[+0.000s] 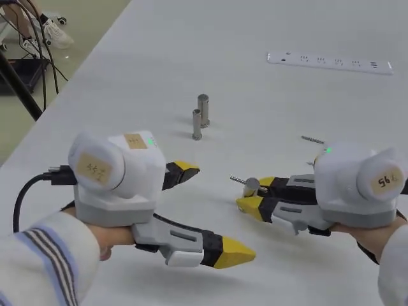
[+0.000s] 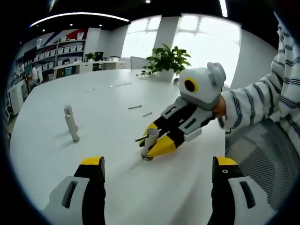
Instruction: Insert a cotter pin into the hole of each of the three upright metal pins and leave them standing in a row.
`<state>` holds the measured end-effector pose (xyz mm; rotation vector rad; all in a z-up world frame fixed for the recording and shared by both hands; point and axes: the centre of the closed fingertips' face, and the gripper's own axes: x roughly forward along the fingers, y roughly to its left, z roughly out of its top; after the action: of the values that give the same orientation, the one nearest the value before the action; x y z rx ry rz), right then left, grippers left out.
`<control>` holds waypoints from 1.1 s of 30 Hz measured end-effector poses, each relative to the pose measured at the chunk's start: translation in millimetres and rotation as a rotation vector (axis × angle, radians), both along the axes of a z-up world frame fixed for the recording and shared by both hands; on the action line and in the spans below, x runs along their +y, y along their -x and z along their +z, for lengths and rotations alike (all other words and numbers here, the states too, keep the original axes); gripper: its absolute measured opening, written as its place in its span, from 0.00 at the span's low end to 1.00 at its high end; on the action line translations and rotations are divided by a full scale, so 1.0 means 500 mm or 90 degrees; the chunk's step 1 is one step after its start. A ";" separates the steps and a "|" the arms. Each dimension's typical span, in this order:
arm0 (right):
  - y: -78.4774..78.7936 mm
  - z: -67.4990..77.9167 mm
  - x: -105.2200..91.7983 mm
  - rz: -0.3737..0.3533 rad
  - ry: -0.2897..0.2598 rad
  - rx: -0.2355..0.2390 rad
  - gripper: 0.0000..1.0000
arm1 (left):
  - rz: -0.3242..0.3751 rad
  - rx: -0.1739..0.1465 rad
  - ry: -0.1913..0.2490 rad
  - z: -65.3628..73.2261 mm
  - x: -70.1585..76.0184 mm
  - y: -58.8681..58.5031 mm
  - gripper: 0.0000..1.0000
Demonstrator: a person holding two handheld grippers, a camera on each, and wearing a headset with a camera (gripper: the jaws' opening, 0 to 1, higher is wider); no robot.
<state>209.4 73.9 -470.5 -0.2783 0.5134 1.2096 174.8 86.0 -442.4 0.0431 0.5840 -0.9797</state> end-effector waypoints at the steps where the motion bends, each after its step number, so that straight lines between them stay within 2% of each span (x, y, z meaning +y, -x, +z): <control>1: 0.001 0.000 0.000 0.009 0.002 -0.003 0.09 | 0.000 0.003 0.001 -0.001 0.001 0.001 0.94; 11: -0.019 0.002 0.019 0.080 0.029 -0.021 0.08 | 0.011 0.011 0.004 -0.005 0.011 0.002 0.94; 20: -0.051 0.012 0.053 0.114 0.028 -0.024 0.08 | 0.027 0.017 0.004 -0.011 0.029 -0.002 0.94; 25: -0.062 0.012 0.064 0.115 0.024 -0.025 0.08 | 0.036 0.019 0.006 -0.010 0.036 -0.006 0.94; 27: -0.080 0.007 0.062 0.113 0.023 -0.024 0.08 | 0.040 0.018 0.011 -0.008 0.038 -0.009 0.94; 31: -0.081 0.002 0.063 0.115 0.023 -0.020 0.08 | 0.046 0.018 0.012 -0.007 0.040 -0.012 0.94; 33: -0.079 0.001 0.064 0.118 0.017 -0.017 0.08 | 0.045 0.015 0.003 -0.007 0.042 -0.013 0.94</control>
<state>249.1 105.9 -470.1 -0.3704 0.4883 1.3770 181.3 107.2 -446.0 0.0077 0.6009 -0.9140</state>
